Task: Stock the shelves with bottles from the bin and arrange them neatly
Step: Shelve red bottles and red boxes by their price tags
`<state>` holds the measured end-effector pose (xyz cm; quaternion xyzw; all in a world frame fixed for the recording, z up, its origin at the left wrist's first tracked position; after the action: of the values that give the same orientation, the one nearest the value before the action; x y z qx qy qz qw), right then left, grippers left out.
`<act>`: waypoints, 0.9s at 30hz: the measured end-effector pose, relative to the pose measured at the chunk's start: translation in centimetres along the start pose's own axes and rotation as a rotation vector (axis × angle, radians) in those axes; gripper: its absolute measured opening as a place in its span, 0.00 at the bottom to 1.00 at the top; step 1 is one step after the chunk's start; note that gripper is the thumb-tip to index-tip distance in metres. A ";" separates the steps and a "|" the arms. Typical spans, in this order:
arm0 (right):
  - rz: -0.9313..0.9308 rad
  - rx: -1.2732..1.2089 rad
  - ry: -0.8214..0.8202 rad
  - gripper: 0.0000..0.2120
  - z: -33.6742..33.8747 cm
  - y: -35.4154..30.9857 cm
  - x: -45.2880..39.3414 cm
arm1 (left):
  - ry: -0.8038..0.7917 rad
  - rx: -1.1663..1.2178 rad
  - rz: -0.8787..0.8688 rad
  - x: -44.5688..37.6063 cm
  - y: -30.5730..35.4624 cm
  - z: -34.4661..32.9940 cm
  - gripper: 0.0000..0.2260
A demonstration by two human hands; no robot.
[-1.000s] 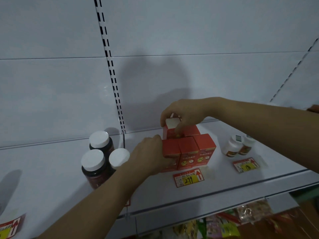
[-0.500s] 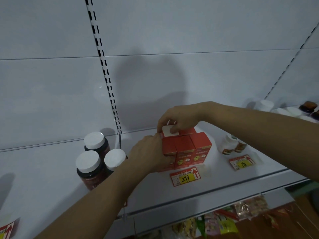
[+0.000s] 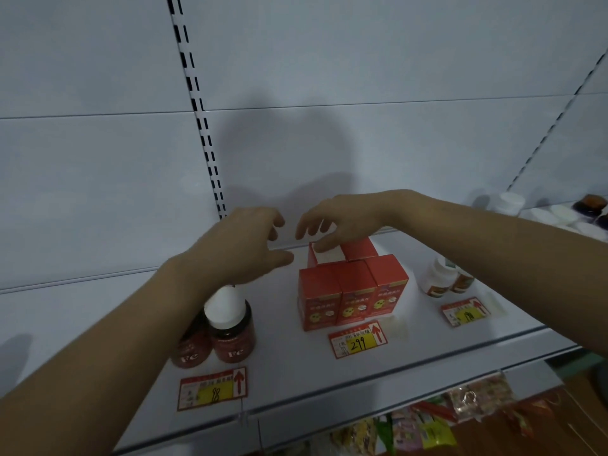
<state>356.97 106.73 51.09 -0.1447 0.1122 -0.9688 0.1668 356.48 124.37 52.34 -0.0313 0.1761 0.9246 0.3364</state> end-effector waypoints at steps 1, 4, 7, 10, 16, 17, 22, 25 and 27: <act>0.001 0.015 -0.020 0.21 0.0 0.1 -0.1 | -0.014 0.021 -0.013 -0.4 -0.2 -0.3 0.26; -0.014 0.045 -0.090 0.24 -1.1 0.6 -0.7 | -0.070 0.068 -0.038 -1.3 -1.1 -1.5 0.20; -0.051 -0.079 -0.077 0.23 -1.8 1.2 -1.4 | -0.072 0.078 -0.031 -1.9 -2.3 -2.2 0.15; -0.017 -0.137 -0.028 0.21 -1.8 1.0 -2.2 | -0.078 0.079 -0.026 -2.5 -3.1 -2.4 0.14; -0.029 -0.087 -0.003 0.23 -1.8 0.4 -3.5 | -0.147 0.057 -0.025 -3.0 -3.3 -3.1 0.15; -0.021 -0.068 0.041 0.22 -1.5 0.3 -3.5 | -0.159 0.042 -0.024 -3.1 -3.3 -3.2 0.16; 0.021 -0.156 0.342 0.17 1.9 0.3 -2.8 | -0.161 0.131 0.050 -3.2 -3.9 -3.6 0.26; 0.010 -0.563 0.564 0.12 4.6 1.2 -1.4 | -0.172 0.464 0.162 -3.0 -4.4 -3.6 0.31; -0.008 -0.794 0.580 0.10 4.9 1.9 -0.7 | -0.205 0.815 0.257 -2.8 -4.4 -3.4 0.26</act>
<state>359.66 104.44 54.99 0.0784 0.5140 -0.8523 0.0571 361.26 124.65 48.32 0.2179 0.4947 0.8123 0.2191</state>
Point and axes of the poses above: each hand's wrist, its own x-axis away from the middle knuckle, its own z-axis out of the back of the hand, y = z × x, the point moved 5 cm from there along -x, towards the middle knuckle, and after that the axes turned 8 degrees about y, right-handed, at the moved point
